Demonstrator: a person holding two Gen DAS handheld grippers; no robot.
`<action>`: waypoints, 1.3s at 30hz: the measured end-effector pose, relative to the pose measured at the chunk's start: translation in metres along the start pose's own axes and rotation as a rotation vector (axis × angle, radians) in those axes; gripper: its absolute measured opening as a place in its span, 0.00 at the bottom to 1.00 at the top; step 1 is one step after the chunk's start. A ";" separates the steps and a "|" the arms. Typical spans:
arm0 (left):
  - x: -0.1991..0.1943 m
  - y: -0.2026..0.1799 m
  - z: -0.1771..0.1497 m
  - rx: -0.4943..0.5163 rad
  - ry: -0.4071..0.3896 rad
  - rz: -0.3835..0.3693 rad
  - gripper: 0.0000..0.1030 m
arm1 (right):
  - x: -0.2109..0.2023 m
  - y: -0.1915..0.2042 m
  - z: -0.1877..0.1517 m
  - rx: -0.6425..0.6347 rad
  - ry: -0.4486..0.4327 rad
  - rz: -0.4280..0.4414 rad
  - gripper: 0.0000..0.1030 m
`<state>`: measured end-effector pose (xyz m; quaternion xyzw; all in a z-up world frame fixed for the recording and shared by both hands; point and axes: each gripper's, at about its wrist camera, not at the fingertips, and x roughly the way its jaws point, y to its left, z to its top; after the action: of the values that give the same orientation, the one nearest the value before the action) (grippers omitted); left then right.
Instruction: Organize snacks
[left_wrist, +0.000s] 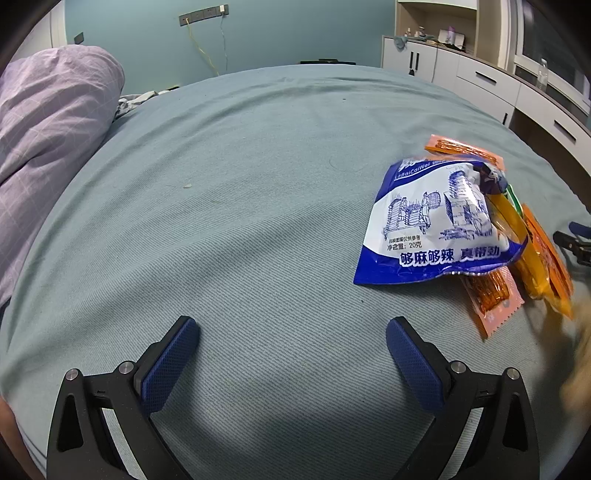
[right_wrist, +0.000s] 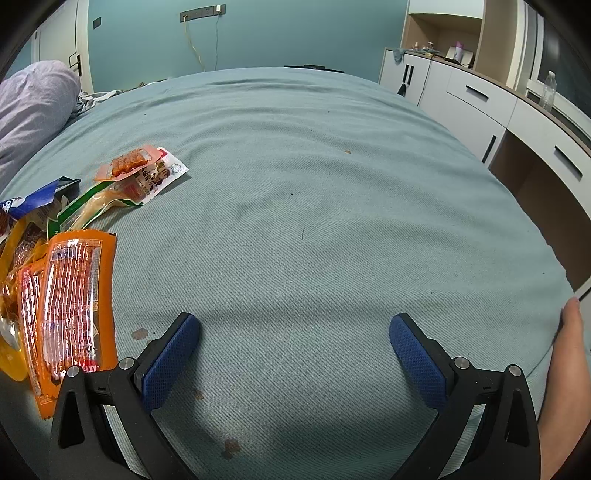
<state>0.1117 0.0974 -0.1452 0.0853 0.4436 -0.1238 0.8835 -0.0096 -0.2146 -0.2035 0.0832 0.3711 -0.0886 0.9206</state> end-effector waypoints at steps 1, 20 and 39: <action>0.000 0.000 0.000 0.000 0.000 0.000 1.00 | 0.000 0.000 0.000 0.000 0.000 0.000 1.00; 0.000 0.000 -0.001 0.000 -0.001 -0.001 1.00 | 0.000 0.000 0.000 0.000 -0.001 0.000 1.00; 0.000 0.000 -0.001 0.000 0.000 -0.001 1.00 | 0.001 0.002 -0.001 -0.006 -0.007 -0.008 1.00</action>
<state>0.1107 0.0979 -0.1455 0.0850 0.4435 -0.1243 0.8835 -0.0093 -0.2126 -0.2043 0.0789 0.3686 -0.0915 0.9217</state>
